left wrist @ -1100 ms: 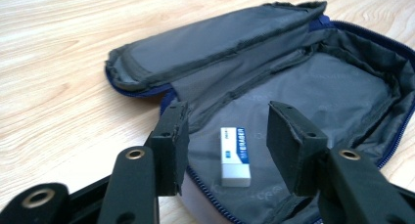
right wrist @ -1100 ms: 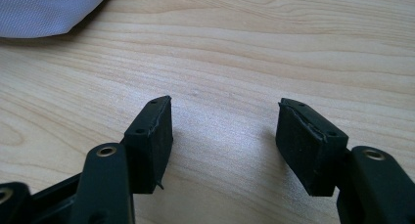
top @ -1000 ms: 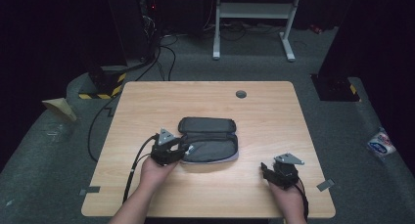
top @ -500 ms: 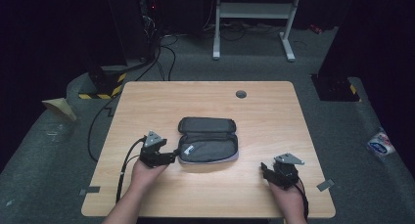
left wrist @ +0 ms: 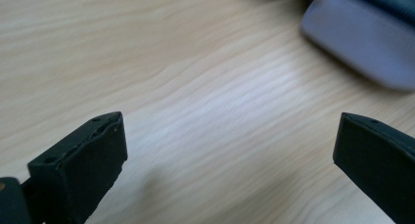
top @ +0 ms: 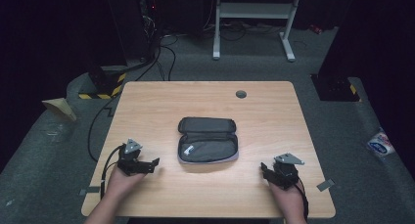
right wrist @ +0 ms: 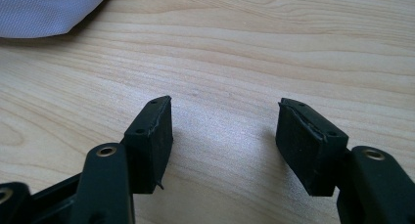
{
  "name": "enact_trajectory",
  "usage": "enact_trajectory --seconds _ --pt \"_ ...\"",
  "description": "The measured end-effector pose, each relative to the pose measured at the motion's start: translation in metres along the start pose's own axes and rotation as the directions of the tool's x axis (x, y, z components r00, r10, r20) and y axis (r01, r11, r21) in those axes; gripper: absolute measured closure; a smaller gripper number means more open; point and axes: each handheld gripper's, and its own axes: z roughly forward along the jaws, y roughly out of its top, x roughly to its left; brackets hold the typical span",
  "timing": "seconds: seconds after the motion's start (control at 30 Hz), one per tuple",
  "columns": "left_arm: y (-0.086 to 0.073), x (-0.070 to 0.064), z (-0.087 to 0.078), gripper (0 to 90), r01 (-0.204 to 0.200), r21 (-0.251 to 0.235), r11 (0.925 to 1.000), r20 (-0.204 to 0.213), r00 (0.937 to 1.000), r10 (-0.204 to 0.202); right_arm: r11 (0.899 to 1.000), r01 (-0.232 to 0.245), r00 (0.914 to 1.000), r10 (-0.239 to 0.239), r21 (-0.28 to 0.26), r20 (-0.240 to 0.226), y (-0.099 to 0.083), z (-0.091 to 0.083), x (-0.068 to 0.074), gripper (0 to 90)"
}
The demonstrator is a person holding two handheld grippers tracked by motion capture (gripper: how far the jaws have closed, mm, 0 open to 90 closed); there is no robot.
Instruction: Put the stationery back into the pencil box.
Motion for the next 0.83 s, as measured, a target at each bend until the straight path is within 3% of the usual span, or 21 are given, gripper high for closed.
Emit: enact_trajectory --seconds 0.13,0.17,0.2,0.27,0.3,0.37,0.47,0.57,0.83 --pt "-0.019 0.007 -0.007 0.1 -0.042 0.039 0.9984 -0.038 0.9983 0.044 1.0 0.0 1.0 0.0 0.0 0.0 0.0 0.0 0.0 38.4" --pt "-0.026 0.01 -0.009 0.2 -0.03 0.027 0.9992 -0.017 0.9994 0.031 1.0 0.0 1.0 0.0 0.0 0.0 0.0 0.0 0.0 38.4" --pt "-0.031 0.013 -0.014 2.8 -0.008 0.018 0.9998 -0.023 0.9997 0.009 1.0 0.0 1.0 0.0 0.0 0.0 0.0 0.0 0.0 38.4" --pt "-0.036 0.013 -0.019 5.8 -0.013 -0.003 0.9999 -0.054 0.9985 0.013 1.0 0.0 1.0 0.0 0.0 0.0 0.0 0.0 0.0 38.4" --pt "-0.038 0.012 -0.021 8.0 -0.016 -0.014 0.9998 -0.046 0.9988 0.015 1.0 0.0 1.0 0.0 0.002 0.001 0.0 0.0 0.0 38.4" --pt "-0.039 0.011 -0.023 15.9 -0.034 -0.02 0.9992 -0.028 0.999 0.034 1.0 -0.002 1.0 0.002 0.002 0.003 0.0 0.0 0.0 38.3" --pt "-0.038 0.013 -0.022 15.9 -0.005 -0.015 0.9999 -0.015 0.9999 0.004 1.0 -0.003 1.0 0.003 0.001 0.006 0.0 0.0 0.001 38.3" --pt "-0.037 0.014 -0.021 14.7 0.01 -0.012 0.9999 -0.032 0.9994 -0.011 1.0 -0.004 1.0 0.004 0.001 0.007 0.0 -0.001 0.001 38.4" --pt "-0.036 0.015 -0.02 14.8 0.008 -0.012 0.9999 -0.035 0.9993 -0.009 1.0 -0.001 1.0 0.001 0.0 0.007 0.0 0.0 0.001 38.4"
